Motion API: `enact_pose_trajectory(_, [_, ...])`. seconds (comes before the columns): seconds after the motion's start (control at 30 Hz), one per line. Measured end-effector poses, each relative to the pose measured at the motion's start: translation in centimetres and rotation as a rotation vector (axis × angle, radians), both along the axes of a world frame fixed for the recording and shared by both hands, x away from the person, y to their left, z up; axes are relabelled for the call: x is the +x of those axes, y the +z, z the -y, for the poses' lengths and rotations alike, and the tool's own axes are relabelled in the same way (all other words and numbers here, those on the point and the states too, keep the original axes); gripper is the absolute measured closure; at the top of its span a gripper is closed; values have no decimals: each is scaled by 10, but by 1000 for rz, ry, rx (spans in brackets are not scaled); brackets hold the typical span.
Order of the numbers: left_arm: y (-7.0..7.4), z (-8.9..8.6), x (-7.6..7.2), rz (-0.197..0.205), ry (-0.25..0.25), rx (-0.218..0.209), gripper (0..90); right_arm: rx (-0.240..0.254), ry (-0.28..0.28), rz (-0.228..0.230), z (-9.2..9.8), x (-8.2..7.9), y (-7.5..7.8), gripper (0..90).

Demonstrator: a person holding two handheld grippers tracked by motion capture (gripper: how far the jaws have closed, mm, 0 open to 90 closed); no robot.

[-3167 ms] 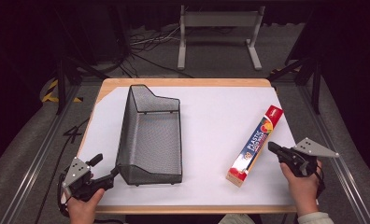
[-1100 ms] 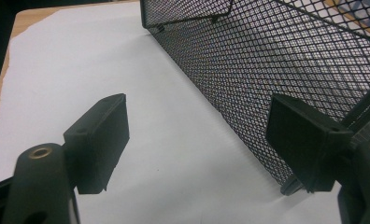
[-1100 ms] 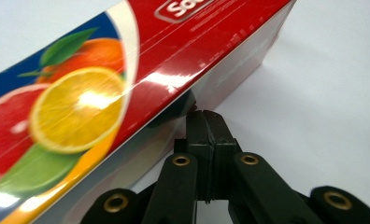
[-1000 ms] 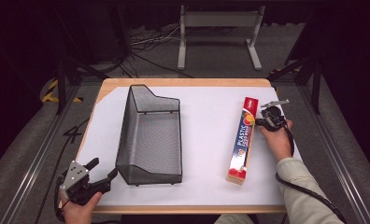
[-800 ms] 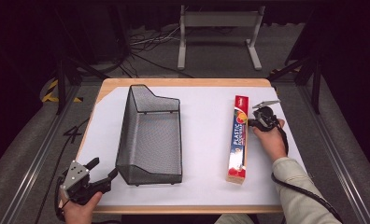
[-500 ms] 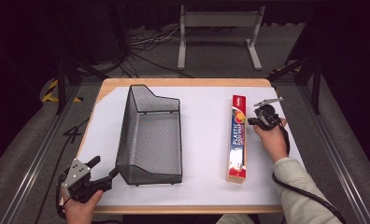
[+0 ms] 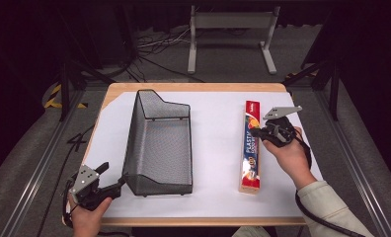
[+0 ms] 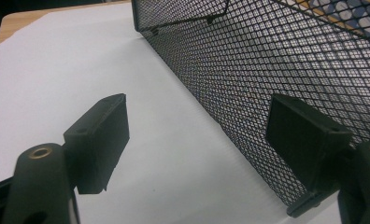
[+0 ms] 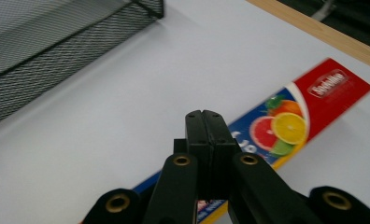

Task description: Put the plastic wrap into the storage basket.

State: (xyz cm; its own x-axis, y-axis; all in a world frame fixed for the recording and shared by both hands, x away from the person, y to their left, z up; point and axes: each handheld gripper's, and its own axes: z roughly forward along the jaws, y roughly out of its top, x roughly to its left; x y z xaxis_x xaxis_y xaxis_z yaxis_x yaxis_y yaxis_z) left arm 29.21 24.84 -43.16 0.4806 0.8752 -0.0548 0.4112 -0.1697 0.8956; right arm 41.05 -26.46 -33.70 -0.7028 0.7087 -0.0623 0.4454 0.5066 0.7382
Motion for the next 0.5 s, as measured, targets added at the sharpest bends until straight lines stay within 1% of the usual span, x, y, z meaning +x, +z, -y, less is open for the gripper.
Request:
enact_pose_trajectory(0.03, [0, 0, 1, -5, 2, 3, 223, 0, 0, 0, 0, 0, 0, 900])
enact_pose_trajectory(0.07, [-1, 0, 2, -5, 5, 4, 223, 2, 38, -3, -8, -9, 3, 900])
enact_pose_trajectory(0.1, [-1, -1, 3, -5, 8, -1, 223, 4, 56, -5, -12, -12, 4, 900])
enact_pose_trajectory(0.13, [-1, -1, 3, -5, 8, -1, 223, 4, 56, -5, -12, -12, 4, 900])
enact_pose_trajectory(0.17, [-1, -1, 3, -8, 9, -6, 223, -7, 96, -13, -20, -19, 4, 900])
enact_pose_trajectory(0.2, [-1, -2, 3, -11, 11, -8, 223, -7, 96, -13, -20, -19, 4, 900])
enact_pose_trajectory(0.27, [0, -2, 3, -11, 8, -11, 223, -40, 123, 1, -30, -30, 2, 900])
enact_pose_trajectory(0.3, [0, -2, 3, -11, 8, -11, 223, -40, 123, 1, -30, -30, 2, 900])
enact_pose_trajectory(0.33, [0, -2, 3, -10, 8, -11, 223, -42, 136, 3, -33, -33, 1, 900])
enact_pose_trajectory(0.37, [-1, -1, 3, -7, 7, -13, 223, -39, 156, -6, -38, -39, -2, 900])
enact_pose_trajectory(0.43, [-1, -1, 4, -8, 5, -10, 223, -45, 182, -21, -43, -44, -6, 900])
enact_pose_trajectory(0.5, [-1, -1, 4, -9, 5, -11, 223, -49, 193, -26, -46, -46, -8, 900])
